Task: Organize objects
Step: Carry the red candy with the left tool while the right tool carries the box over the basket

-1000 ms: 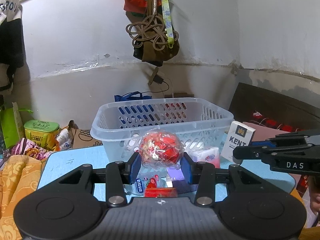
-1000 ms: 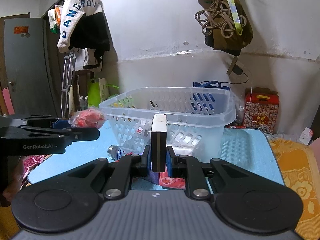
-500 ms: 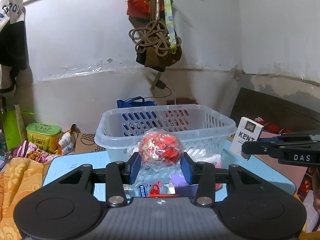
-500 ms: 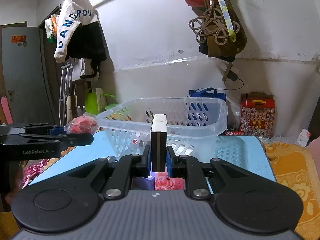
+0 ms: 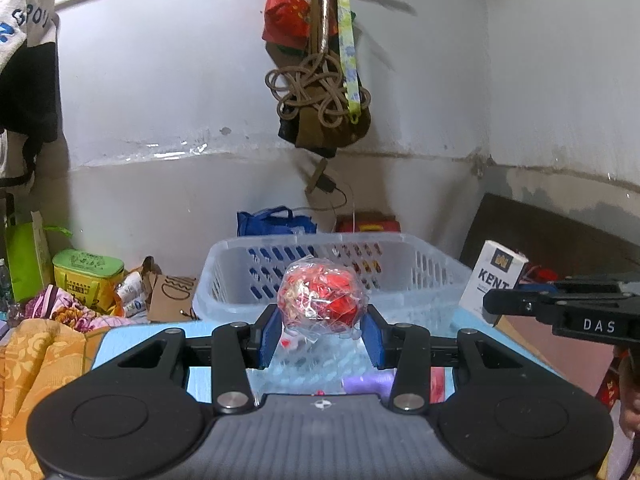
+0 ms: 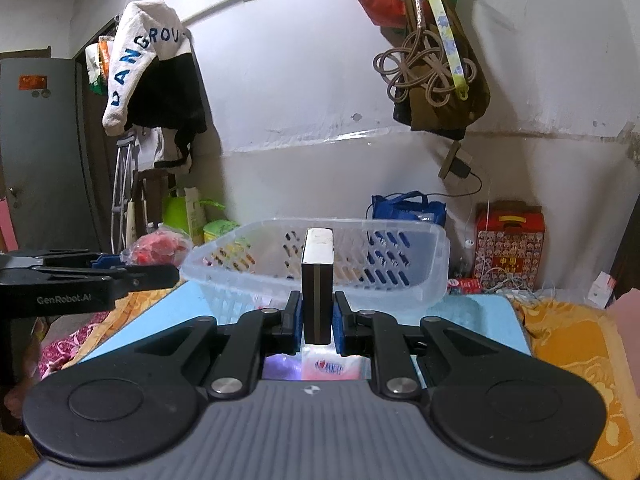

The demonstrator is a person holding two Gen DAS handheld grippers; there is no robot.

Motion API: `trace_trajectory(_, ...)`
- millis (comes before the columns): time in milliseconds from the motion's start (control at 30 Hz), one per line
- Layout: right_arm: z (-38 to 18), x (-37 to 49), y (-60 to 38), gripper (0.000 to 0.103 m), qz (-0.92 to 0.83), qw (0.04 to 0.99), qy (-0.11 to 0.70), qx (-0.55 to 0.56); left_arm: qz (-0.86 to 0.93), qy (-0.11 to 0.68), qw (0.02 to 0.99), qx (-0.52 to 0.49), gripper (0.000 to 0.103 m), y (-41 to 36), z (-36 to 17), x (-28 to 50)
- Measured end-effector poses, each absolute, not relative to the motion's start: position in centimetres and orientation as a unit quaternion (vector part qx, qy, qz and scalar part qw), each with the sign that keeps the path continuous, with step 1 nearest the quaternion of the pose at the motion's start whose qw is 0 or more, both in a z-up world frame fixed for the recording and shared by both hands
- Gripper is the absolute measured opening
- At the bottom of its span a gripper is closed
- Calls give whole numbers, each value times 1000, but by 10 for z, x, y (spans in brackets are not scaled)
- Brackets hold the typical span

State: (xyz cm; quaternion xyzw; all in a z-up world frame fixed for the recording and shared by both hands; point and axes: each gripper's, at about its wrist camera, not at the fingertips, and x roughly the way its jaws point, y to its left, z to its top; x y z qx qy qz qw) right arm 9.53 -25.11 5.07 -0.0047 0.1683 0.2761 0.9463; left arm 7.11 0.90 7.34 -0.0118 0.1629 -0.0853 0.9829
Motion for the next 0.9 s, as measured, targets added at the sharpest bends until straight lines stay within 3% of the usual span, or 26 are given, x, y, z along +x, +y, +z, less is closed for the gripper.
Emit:
trace_trajectory(600,73,146,-223,17,266,948,174,-17,-59,160,985,-36,47,7,106,134)
trace_trajectory(900,61,177,-220,18,248,948,197,-16,-28,177,983,-31,47,4,93,174)
